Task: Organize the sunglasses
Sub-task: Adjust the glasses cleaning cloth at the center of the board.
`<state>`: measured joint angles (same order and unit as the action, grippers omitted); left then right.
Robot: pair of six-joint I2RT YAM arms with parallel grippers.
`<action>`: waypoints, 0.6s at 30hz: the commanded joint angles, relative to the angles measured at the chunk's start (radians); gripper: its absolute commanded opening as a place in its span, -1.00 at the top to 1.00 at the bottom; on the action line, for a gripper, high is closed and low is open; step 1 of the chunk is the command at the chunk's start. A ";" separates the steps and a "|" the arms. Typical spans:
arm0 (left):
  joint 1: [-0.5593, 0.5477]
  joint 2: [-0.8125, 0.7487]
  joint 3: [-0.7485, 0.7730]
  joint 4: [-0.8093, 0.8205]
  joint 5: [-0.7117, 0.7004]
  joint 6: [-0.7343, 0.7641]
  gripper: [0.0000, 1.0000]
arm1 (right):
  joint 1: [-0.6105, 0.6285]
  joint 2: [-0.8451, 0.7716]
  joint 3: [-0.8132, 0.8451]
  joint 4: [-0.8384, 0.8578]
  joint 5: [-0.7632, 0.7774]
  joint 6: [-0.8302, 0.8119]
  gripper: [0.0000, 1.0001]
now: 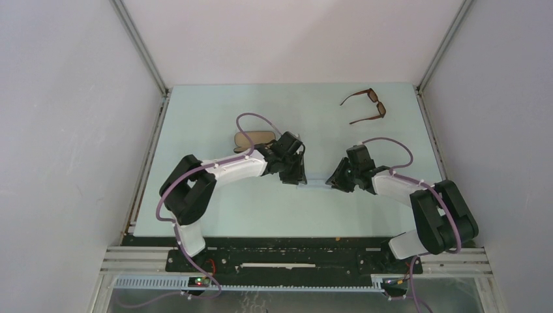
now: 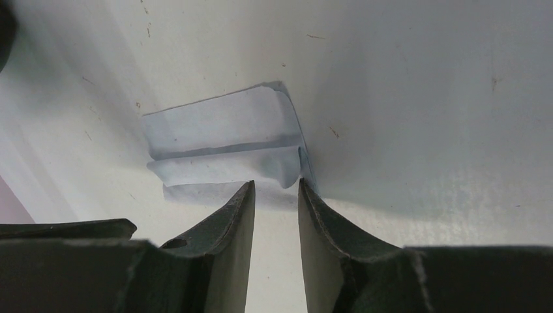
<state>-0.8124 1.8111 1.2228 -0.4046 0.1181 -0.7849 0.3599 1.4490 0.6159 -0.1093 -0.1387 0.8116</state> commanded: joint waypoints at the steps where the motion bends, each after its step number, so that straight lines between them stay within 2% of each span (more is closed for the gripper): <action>1: -0.011 -0.011 -0.019 0.019 0.005 0.022 0.20 | -0.009 0.012 0.001 0.043 -0.001 0.007 0.22; 18: -0.017 -0.022 -0.034 0.023 -0.005 0.021 0.20 | -0.015 0.041 0.029 0.083 -0.019 0.030 0.27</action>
<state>-0.8207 1.8111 1.2228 -0.4023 0.1165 -0.7815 0.3531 1.4765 0.6159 -0.0601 -0.1570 0.8211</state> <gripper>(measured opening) 0.399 0.366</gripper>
